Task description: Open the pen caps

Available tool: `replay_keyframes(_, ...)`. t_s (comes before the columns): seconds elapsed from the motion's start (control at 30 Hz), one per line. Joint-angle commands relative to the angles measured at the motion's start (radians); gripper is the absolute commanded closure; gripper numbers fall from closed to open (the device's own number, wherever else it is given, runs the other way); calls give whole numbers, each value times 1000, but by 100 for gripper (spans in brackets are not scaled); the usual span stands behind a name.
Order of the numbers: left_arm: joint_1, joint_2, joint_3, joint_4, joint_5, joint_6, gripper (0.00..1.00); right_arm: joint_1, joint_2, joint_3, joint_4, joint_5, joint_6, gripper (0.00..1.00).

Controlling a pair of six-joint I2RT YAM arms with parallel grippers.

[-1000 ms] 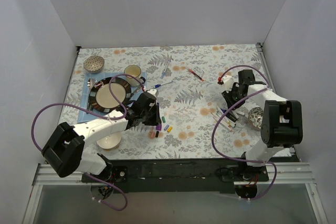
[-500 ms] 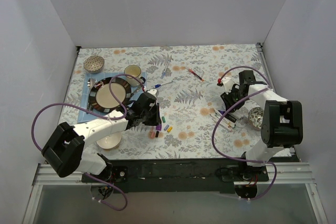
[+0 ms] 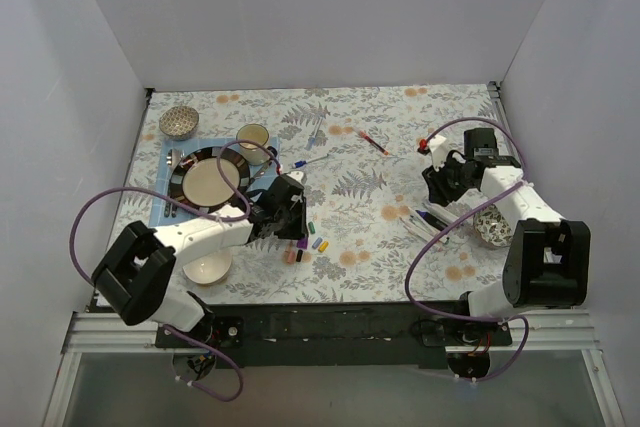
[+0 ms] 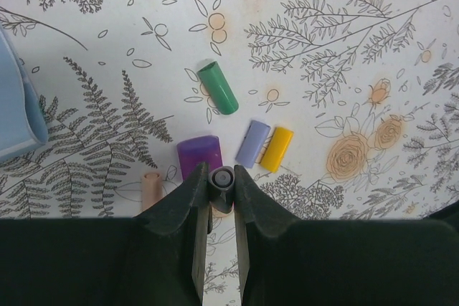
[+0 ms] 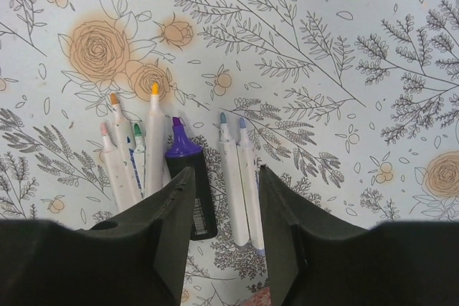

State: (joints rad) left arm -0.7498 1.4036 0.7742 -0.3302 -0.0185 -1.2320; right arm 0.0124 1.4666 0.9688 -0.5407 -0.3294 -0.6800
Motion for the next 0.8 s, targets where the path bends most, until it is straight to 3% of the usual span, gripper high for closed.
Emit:
replay_keyframes(0.0,-5,79,76,2,-37,29,85,-3,-32,-2,7,-69,10,52)
replay_keyframes(0.1,-6,124,108,-7,-55,39,84,-3,-38,-7,4,-88,10,52)
replay_keyframes(0.23,-6,138,128,-18,-75,40,70,-2,-48,-12,4,-109,8,52)
replay_keyframes(0.43,-6,124,146,-38,-72,45,59,-3,-57,-15,5,-141,2,52)
replay_keyframes(0.67,-6,-6,184,-89,-107,107,51,-3,-51,-1,73,-220,14,52)
replay_keyframes(0.77,-6,-116,189,-93,-110,149,35,27,44,77,64,-220,31,50)
